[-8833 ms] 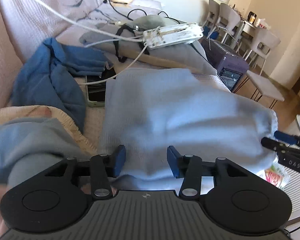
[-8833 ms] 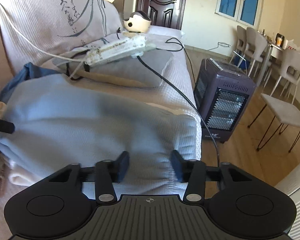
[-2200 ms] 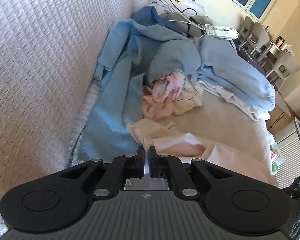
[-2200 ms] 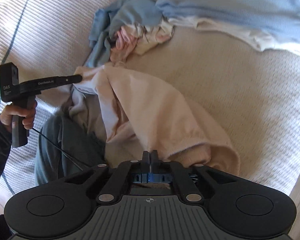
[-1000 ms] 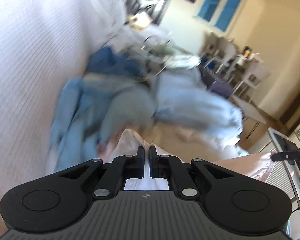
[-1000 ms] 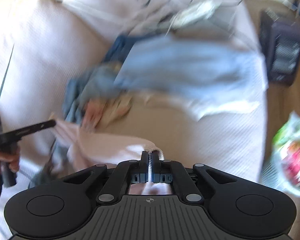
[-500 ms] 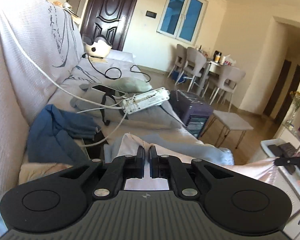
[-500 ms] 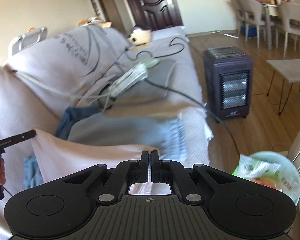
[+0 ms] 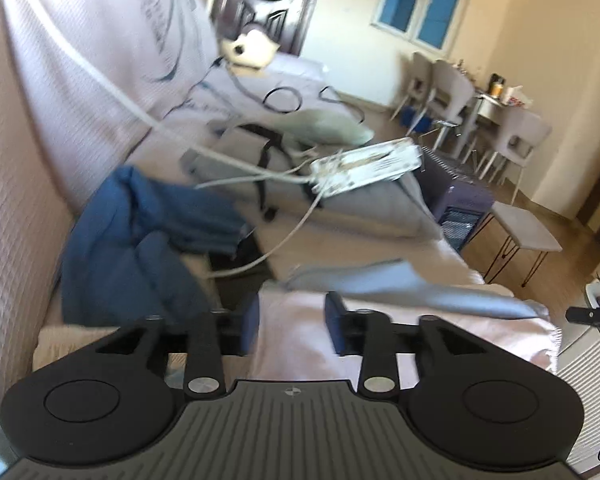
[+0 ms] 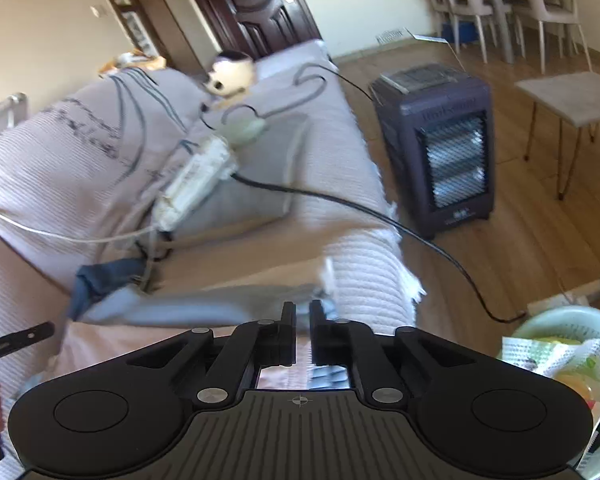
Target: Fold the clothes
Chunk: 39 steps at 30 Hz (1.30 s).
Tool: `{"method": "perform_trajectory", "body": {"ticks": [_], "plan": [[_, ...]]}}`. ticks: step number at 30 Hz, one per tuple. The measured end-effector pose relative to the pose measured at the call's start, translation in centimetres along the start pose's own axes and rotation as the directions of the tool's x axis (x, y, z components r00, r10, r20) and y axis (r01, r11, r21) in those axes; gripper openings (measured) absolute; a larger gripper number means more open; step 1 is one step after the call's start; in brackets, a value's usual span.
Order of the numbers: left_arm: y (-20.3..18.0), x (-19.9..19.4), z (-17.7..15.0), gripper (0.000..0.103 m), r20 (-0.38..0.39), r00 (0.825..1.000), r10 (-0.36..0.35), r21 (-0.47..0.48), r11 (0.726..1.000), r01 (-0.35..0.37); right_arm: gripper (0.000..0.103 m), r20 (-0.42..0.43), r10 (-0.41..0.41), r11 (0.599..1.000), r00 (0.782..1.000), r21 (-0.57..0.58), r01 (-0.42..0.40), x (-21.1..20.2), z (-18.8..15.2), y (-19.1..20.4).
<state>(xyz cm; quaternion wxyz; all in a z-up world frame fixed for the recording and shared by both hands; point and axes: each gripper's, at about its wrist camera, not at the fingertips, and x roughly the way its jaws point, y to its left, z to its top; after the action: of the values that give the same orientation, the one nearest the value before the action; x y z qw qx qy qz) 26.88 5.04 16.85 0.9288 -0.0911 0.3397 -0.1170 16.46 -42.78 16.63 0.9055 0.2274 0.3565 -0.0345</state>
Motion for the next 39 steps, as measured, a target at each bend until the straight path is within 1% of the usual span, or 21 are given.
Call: {"method": "perform_trajectory", "body": {"ticks": [1,3,6,8,10,11,12,13,15,16,18,19,20,23,25,28,34,38,39], "plan": [[0.4,-0.4,-0.2,0.040,-0.003,1.000,0.008,-0.013,1.000,-0.008,0.016,-0.006,-0.009,1.000,1.000,0.003,0.009,0.1,0.0,-0.3],[0.9,-1.5,-0.6,0.043,0.003,1.000,0.010,-0.026,1.000,-0.010,0.016,-0.009,-0.026,1.000,1.000,-0.011,0.026,-0.3,-0.1,-0.6],[0.7,-4.4,-1.8,0.046,0.014,1.000,0.003,-0.007,1.000,-0.003,0.016,-0.022,-0.048,0.993,0.999,-0.111,0.045,-1.9,-0.9,0.0],[0.2,-6.7,-2.9,0.050,0.016,1.000,-0.004,0.018,1.000,0.004,0.016,-0.044,-0.028,0.983,0.999,-0.183,0.019,-3.1,-1.9,0.8],[-0.4,-9.0,-4.3,0.053,0.006,1.000,-0.007,0.047,0.999,0.007,0.016,-0.077,-0.002,0.965,0.997,-0.262,-0.018,-4.3,-3.1,1.7],[-0.7,-10.1,-5.0,0.054,0.001,1.000,-0.002,0.063,0.998,0.002,0.016,-0.102,0.016,0.950,0.995,-0.308,-0.047,-4.9,-3.8,2.2],[-1.0,-11.3,-5.9,0.058,-0.008,1.000,0.025,0.084,0.996,-0.024,0.016,-0.134,0.035,0.930,0.990,-0.357,-0.082,-5.5,-4.6,2.7],[-1.3,-12.6,-6.9,0.059,-0.017,0.998,0.060,0.106,0.993,-0.058,0.016,-0.169,0.052,0.903,0.984,-0.413,-0.119,-6.0,-5.5,3.2],[-1.4,-15.2,-8.9,0.061,-0.031,0.994,0.107,0.108,0.989,-0.103,0.017,-0.236,0.079,0.834,0.969,-0.517,-0.194,-7.2,-7.4,4.2],[-1.2,-16.5,-9.9,0.062,-0.049,0.993,0.111,0.094,0.990,-0.106,0.020,-0.267,0.090,0.799,0.960,-0.556,-0.230,-7.7,-8.3,4.5],[-0.6,-18.9,-12.2,0.065,-0.092,0.991,0.101,0.055,0.994,-0.096,0.024,-0.316,0.104,0.751,0.943,-0.597,-0.283,-8.3,-10.0,5.0],[-0.4,-19.7,-13.4,0.067,-0.114,0.989,0.095,0.034,0.995,-0.092,0.025,-0.337,0.104,0.736,0.936,-0.607,-0.300,-8.4,-10.7,5.2],[-0.1,-20.3,-14.6,0.067,-0.134,0.987,0.089,0.013,0.996,-0.088,0.026,-0.351,0.098,0.731,0.931,-0.610,-0.306,-8.4,-11.4,5.2],[0.2,-20.5,-18.7,0.067,-0.191,0.980,0.057,-0.002,0.998,-0.058,0.026,-0.366,0.091,0.725,0.926,-0.613,-0.313,-7.4,-12.8,5.4],[0.2,-20.0,-21.0,0.067,-0.203,0.979,0.029,-0.007,0.999,-0.031,0.026,-0.371,0.074,0.730,0.926,-0.612,-0.304,-6.3,-13.5,5.7],[-0.8,-18.4,-23.4,0.064,-0.202,0.979,0.005,0.026,1.000,0.000,0.026,-0.380,0.059,0.726,0.923,-0.618,-0.301,-5.4,-14.3,6.1],[-3.0,-15.1,-25.2,0.061,-0.244,0.969,-0.043,0.115,0.991,0.073,0.026,-0.404,0.044,0.711,0.914,-0.630,-0.313,-5.2,-15.3,6.0],[-4.7,-15.3,-25.5,0.061,-0.236,0.966,-0.109,0.160,0.976,0.149,0.026,-0.415,0.018,0.706,0.909,-0.639,-0.306,-4.8,-15.2,5.2],[-5.3,-15.3,-25.5,0.057,-0.232,0.966,-0.113,0.177,0.972,0.156,0.026,-0.419,0.010,0.709,0.908,-0.637,-0.302,-4.6,-15.1,5.0]]}}
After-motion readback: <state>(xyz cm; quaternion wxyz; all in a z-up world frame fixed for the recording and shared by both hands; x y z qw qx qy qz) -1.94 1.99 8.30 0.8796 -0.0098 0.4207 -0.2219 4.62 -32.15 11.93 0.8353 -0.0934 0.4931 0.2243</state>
